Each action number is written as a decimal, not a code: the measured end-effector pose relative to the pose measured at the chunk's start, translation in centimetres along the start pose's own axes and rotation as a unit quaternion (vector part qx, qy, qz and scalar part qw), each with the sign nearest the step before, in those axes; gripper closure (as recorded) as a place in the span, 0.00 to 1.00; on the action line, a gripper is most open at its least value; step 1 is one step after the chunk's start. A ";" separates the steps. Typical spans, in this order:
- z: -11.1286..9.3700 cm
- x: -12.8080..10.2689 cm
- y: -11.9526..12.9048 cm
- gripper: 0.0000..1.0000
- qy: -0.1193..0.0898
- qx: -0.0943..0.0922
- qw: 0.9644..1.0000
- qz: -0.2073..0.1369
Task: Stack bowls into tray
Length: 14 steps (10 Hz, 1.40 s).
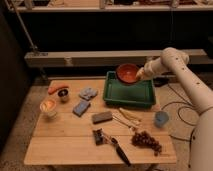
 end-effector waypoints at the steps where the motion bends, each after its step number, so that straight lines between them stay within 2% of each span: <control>1: 0.5 1.0 0.1 1.00 0.000 -0.003 1.000 0.006; 4: 0.8 1.6 0.1 1.00 0.001 -0.004 1.000 0.008; 6: 0.9 0.8 0.4 1.00 -0.008 -0.006 1.000 -0.002; 8: 3.5 -1.4 0.4 0.99 -0.034 -0.003 0.999 -0.020; 9: 5.2 -2.8 0.2 0.94 -0.051 0.000 0.998 -0.027; 12: 8.8 -5.8 -1.1 0.65 -0.101 0.015 0.994 -0.046; 13: 9.2 -5.8 -1.2 0.57 -0.105 0.018 0.993 -0.048; 14: 9.3 -5.7 -1.2 0.44 -0.102 0.017 0.993 -0.053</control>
